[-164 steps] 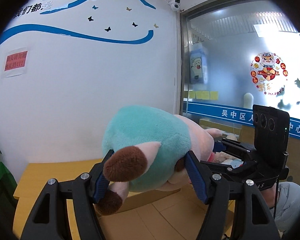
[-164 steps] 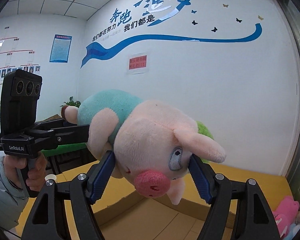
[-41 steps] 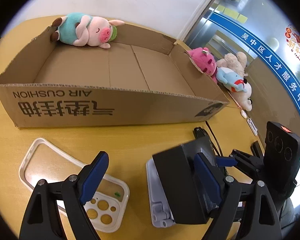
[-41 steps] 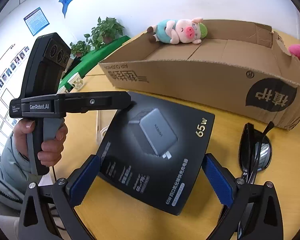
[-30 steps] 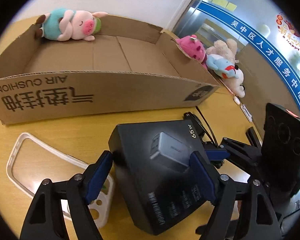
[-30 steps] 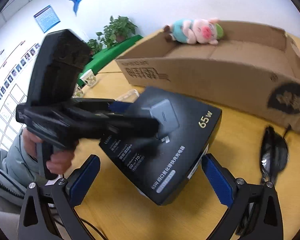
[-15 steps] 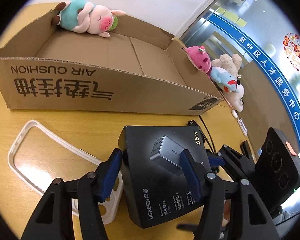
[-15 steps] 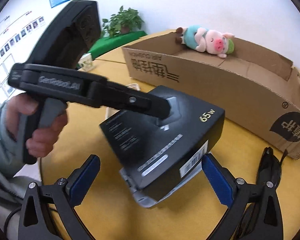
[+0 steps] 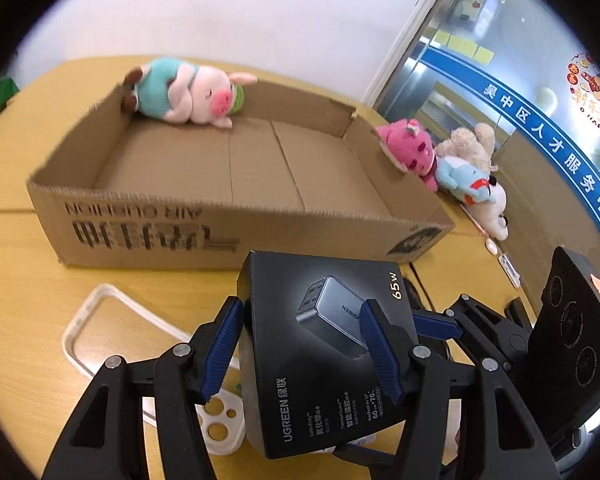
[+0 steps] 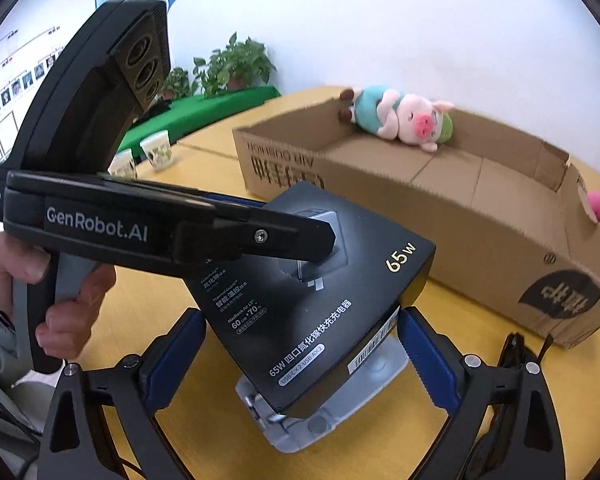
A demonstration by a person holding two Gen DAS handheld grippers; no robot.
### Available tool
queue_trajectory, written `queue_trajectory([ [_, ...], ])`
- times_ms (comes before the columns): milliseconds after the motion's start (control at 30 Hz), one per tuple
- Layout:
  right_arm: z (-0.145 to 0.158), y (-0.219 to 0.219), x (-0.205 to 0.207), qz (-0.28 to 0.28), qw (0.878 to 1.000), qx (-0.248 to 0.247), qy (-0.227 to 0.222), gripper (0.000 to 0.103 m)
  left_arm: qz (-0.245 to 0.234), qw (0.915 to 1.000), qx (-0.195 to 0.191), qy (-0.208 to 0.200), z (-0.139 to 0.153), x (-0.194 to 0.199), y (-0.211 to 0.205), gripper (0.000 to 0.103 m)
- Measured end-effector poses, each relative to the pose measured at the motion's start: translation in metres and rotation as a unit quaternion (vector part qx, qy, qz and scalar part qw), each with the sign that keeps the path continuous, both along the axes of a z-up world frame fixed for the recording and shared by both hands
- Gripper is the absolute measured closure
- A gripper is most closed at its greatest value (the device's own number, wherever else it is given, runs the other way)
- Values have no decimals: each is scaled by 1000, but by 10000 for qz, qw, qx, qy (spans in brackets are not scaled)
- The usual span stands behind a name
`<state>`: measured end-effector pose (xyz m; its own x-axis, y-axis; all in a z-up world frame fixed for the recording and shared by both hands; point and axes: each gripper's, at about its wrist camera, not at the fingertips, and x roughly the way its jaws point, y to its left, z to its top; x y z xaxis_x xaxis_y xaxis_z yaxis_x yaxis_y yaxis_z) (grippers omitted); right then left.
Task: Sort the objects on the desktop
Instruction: 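Lift the charger box with the left gripper and carry it over the box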
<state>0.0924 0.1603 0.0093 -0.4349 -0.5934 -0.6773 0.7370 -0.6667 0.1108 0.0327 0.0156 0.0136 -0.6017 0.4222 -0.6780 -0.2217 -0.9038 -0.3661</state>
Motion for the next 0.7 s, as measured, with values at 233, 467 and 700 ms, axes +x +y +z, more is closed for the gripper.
queue_trajectory([
  [233, 36, -7, -20, -70, 9987, -11, 498, 6, 59, 9978, -153, 646, 45, -21, 1, 43],
  [467, 92, -10, -55, -137, 9938, -106, 1096, 6, -39, 9926, -109, 1210, 99, -56, 0, 43],
  [700, 170, -6, -95, -142, 9830, -137, 1825, 6, -86, 9835, 36, 1808, 168, -98, 4, 43],
])
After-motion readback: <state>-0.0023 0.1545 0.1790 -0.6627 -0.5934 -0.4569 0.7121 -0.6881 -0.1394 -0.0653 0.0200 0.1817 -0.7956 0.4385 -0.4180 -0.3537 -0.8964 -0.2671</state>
